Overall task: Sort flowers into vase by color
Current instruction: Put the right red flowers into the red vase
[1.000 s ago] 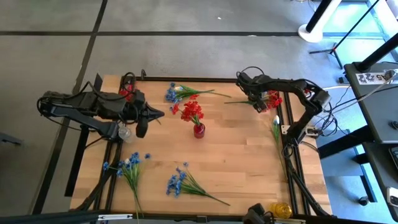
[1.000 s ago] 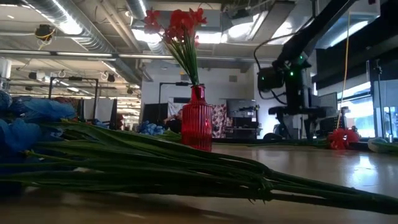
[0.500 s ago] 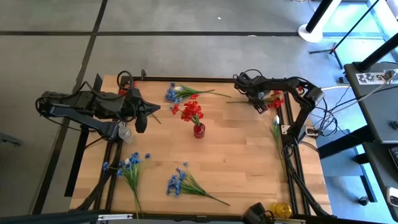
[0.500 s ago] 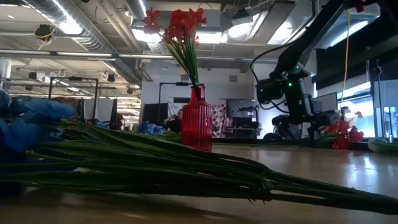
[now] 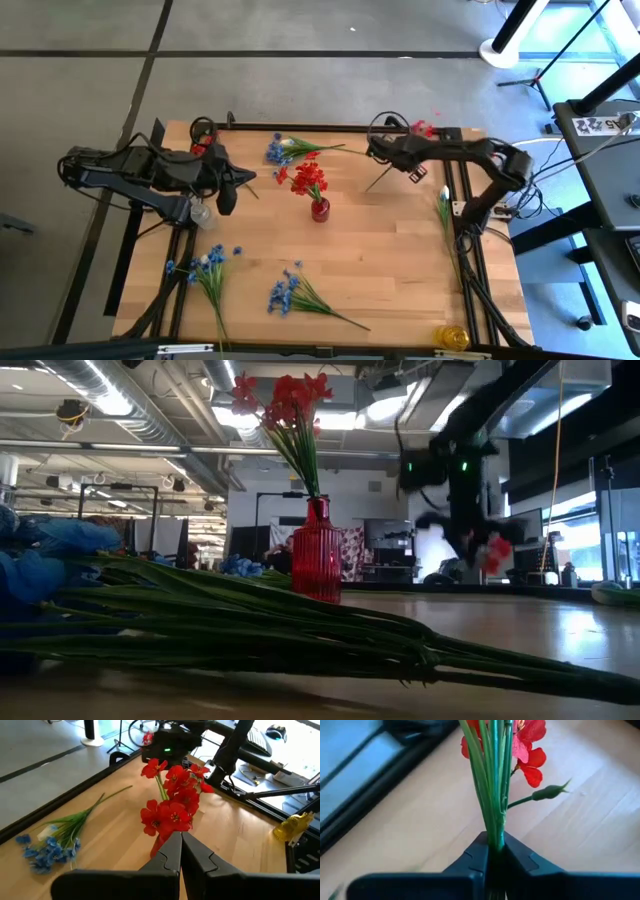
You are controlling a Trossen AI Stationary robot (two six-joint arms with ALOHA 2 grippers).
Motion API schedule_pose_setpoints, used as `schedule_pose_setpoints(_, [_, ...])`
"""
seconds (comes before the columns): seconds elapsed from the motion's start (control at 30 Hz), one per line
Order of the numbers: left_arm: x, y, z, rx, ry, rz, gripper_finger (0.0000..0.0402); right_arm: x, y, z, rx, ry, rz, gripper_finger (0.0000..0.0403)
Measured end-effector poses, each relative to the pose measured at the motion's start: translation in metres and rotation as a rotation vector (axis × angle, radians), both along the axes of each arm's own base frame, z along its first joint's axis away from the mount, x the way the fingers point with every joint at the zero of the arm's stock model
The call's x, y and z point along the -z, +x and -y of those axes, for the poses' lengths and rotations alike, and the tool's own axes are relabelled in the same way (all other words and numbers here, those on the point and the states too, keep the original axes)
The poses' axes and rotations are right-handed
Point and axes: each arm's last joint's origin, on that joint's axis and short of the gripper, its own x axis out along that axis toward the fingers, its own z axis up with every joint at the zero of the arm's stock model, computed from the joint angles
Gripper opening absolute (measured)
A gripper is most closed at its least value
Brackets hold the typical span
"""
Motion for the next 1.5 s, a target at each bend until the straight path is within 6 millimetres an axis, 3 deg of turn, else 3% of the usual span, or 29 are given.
schedule_pose_setpoints(0.3, [0.0, -0.001, 0.012, 0.079, 0.003, 0.0, 0.0, -0.085, 0.016, -0.102, -0.682, -0.311, 0.153, 0.0014])
schedule_pose_setpoints(0.4, [-0.003, -0.002, 0.017, 0.109, 0.005, 0.027, 0.0, -0.105, 0.015, -0.122, -0.984, -0.339, 0.205, 0.0024])
schedule_pose_setpoints(0.47, [-0.006, -0.001, 0.019, 0.128, 0.015, 0.056, 0.0, -0.12, 0.016, -0.133, -1.095, -0.433, 0.271, 0.0022])
schedule_pose_setpoints(0.7, [-0.019, 0.003, 0.024, 0.154, -0.007, 0.207, 0.0, -0.163, 0.028, -0.169, -1.31, -1.009, 0.138, 0.0012])
schedule_pose_setpoints(0.87, [-0.034, 0.006, 0.026, 0.171, 0.015, 0.342, 0.0, -0.147, 0.04, -0.173, -1.374, -1.214, 0.198, 0.0008])
schedule_pose_setpoints(1.1, [-0.046, 0.007, 0.026, 0.157, -0.011, 0.468, 0.0, -0.106, 0.054, -0.154, -1.37, -1.45, 0.413, 0.001])
schedule_pose_setpoints(1.37, [-0.045, 0.007, 0.022, 0.011, -0.051, 0.487, 0.0, -0.076, 0.076, -0.14, -1.44, -1.58, 0.441, 0.0008])
schedule_pose_setpoints(1.5, [-0.045, 0.006, 0.02, -0.057, -0.006, 0.48, 0.0, -0.067, 0.081, -0.141, -1.455, -1.61, 0.355, 0.0009])
